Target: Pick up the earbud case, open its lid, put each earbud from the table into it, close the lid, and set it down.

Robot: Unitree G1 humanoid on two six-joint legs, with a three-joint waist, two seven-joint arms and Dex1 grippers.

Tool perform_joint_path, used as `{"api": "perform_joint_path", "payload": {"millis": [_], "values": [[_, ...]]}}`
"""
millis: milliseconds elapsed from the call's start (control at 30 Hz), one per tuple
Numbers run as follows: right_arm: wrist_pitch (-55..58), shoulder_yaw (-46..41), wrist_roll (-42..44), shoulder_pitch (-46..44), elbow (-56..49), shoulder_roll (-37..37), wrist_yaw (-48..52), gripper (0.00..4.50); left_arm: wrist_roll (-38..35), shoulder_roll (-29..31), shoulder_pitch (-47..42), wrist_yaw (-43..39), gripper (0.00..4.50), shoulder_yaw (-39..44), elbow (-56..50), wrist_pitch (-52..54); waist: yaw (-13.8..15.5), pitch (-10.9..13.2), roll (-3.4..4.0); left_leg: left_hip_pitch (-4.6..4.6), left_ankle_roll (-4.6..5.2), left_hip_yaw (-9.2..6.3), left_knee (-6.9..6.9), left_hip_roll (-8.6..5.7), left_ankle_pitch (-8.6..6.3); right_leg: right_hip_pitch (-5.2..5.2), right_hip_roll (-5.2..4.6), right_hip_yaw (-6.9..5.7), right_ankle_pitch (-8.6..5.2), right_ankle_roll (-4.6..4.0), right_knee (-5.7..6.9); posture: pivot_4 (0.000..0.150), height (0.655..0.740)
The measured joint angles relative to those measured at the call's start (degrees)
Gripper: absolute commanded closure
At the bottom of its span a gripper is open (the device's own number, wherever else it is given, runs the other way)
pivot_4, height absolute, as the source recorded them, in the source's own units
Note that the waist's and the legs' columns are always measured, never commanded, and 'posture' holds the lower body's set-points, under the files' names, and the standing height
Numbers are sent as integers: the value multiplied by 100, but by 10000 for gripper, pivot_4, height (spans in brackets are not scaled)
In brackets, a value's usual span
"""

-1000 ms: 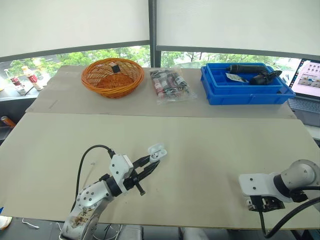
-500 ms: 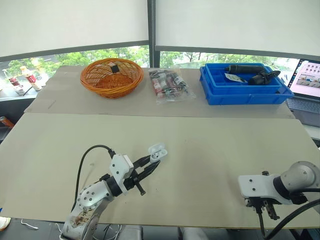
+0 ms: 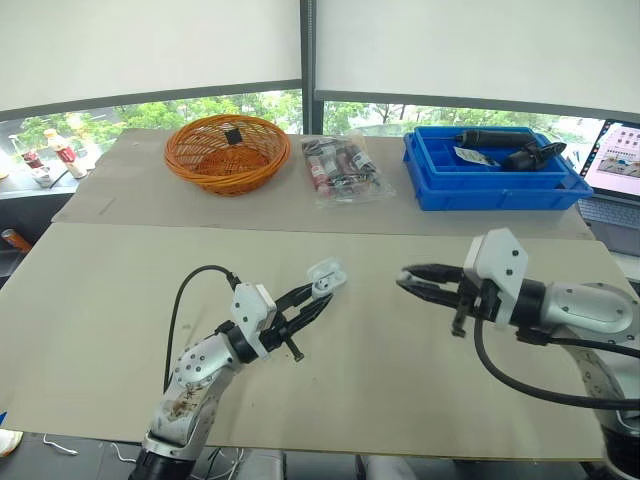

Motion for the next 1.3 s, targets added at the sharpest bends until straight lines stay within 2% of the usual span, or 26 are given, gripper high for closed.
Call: {"api": "perform_joint_path", "payload": {"millis": [300,733,1300], "values": [[-204,755,-135,-212,-113,1208,-1371,41446,12,-242,-669,-121,39874,-72,520,-177,-32,-3,2,0,-1,0,0,0,1,-6,1,0,0,0,7,1500,7282],[-1480,1588,-1060,-96,569,1370,-1539,41446,-9,-260,-779,-207,39874,-42,615,-169,-47,-3,2,0,-1,0,0,0,1,-7,1,0,0,0,8,1500,7282],[-2313,1886,-1795,113,926,1278,-1484,41446,-13,-258,-780,-223,39874,5,615,-90,-49,-3,2,0,-1,0,0,0,1,-7,1,0,0,0,7,1500,7282]]}}
